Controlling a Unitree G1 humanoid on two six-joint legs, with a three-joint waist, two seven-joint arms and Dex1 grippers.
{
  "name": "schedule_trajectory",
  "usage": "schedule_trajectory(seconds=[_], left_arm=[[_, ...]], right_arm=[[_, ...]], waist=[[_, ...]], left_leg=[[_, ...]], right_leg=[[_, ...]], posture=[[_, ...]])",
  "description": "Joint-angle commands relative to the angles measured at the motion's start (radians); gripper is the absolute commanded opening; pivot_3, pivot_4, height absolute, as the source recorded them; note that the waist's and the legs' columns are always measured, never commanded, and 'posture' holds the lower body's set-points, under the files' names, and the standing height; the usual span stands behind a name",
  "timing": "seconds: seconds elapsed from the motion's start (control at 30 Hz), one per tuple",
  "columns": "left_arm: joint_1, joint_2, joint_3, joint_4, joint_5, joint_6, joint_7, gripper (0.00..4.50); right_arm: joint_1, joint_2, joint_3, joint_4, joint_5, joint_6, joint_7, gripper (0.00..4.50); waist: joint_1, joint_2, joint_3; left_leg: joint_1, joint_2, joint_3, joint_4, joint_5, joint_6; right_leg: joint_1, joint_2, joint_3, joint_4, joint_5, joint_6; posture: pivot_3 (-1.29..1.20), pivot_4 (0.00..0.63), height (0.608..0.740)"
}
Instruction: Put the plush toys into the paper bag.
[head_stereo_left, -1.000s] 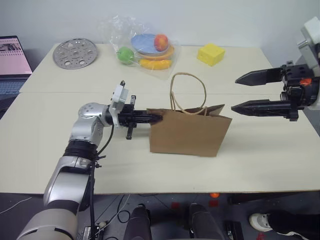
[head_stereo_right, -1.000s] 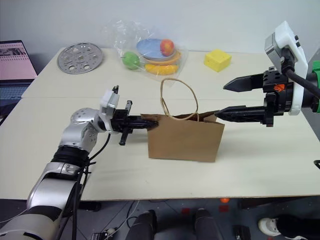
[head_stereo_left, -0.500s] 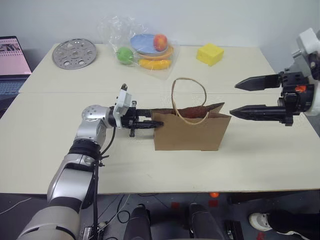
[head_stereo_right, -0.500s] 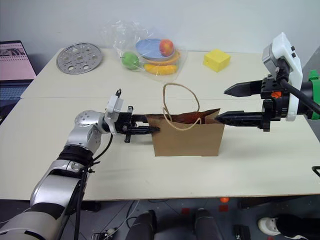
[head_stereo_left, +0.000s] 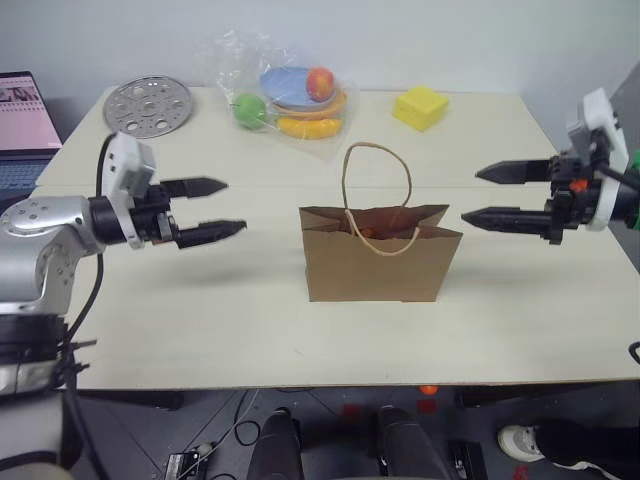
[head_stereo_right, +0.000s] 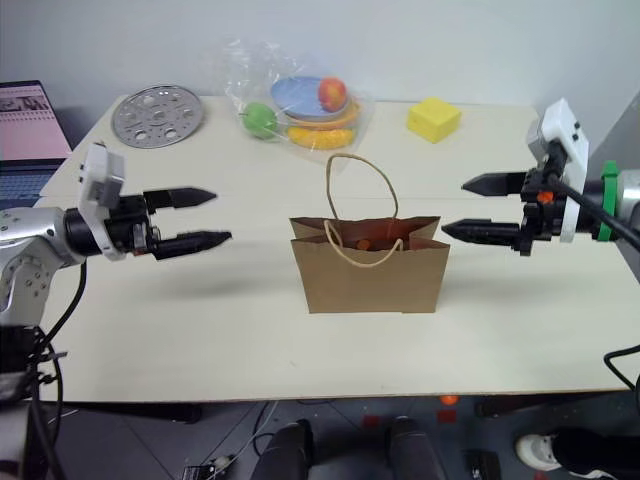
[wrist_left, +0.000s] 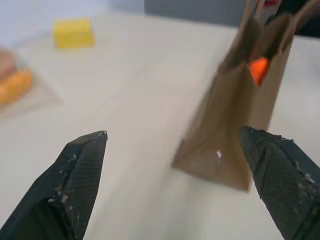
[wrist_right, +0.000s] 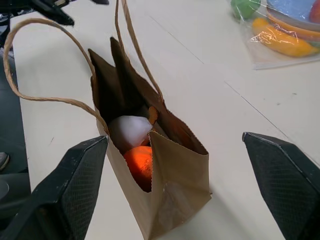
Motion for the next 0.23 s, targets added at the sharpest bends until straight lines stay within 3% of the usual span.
schedule_trajectory(seconds=[0.03, 0.23], left_arm=[[-0.050, 0.014, 0.069, -0.054, 0.003, 0.021, 0.084, 4.48], [-0.099, 0.060, 0.031, -0.003, 0.015, 0.051, 0.019, 4.48]], right_arm=[[0.014, 0.008, -0.055, -0.014, -0.017, -0.029, -0.030, 4.50], [0.043, 0.010, -0.037, 0.007, -0.066, -0.088, 0.002, 4.50]], waist=[[0.006, 0.000, 0.000], [0.000, 0.000, 0.000]], left_leg=[[0.000, 0.000, 0.000, 0.001, 0.000, 0.000], [0.001, 0.000, 0.002, 0.003, 0.000, 0.000]], right_leg=[[0.000, 0.000, 0.000, 0.000, 0.000, 0.000], [0.000, 0.000, 0.002, 0.000, 0.000, -0.001]], posture=[[0.00, 0.150, 0.740], [0.00, 0.150, 0.740]])
